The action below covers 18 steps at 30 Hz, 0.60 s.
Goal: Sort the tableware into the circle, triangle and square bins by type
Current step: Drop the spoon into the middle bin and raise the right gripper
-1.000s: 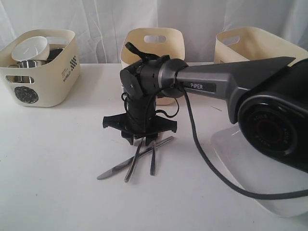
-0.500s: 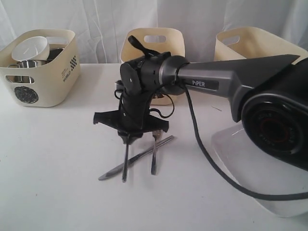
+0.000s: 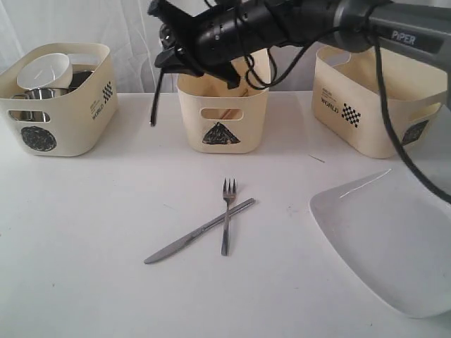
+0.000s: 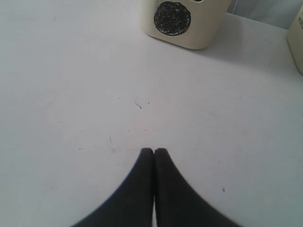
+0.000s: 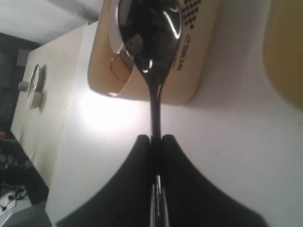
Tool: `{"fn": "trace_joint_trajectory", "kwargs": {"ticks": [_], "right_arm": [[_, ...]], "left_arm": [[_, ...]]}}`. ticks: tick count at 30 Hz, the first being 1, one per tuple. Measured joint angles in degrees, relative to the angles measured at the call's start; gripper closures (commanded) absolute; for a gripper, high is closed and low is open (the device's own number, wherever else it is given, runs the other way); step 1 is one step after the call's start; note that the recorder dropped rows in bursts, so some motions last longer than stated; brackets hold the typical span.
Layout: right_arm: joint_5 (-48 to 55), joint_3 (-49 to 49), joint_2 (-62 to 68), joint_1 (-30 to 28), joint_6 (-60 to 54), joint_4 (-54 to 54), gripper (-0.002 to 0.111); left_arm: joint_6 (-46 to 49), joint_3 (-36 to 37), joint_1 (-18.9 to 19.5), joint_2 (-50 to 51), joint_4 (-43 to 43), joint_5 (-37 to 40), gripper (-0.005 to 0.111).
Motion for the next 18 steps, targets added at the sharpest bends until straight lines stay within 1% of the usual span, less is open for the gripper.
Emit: {"fn": "trace_joint_trajectory", "kwargs": {"ticks": [5, 11, 16, 17, 18], "right_arm": [[-2.73, 0.00, 0.09, -4.00, -7.15, 3.40, 0.108], [-11.87, 0.00, 0.51, -6.91, -13.83, 8.50, 0.108], [-19.59, 0.00, 3.26, -7.58, -20.94, 18.60, 0.108], [-21.98, -0.15, 4.85, -7.58, -25.18, 24.54, 0.108], [-22.59, -0.31, 5.63, -7.69, -27.59, 27.35, 0.108]], "left_arm": [[0.00, 0.00, 0.00, 0.00, 0.00, 0.00, 0.107], [0.00, 0.00, 0.00, 0.00, 0.00, 0.00, 0.107], [0.00, 0.00, 0.00, 0.00, 0.00, 0.00, 0.107], [0.00, 0.00, 0.00, 0.00, 0.00, 0.00, 0.107], [0.00, 0.00, 0.00, 0.00, 0.00, 0.00, 0.107]]}}
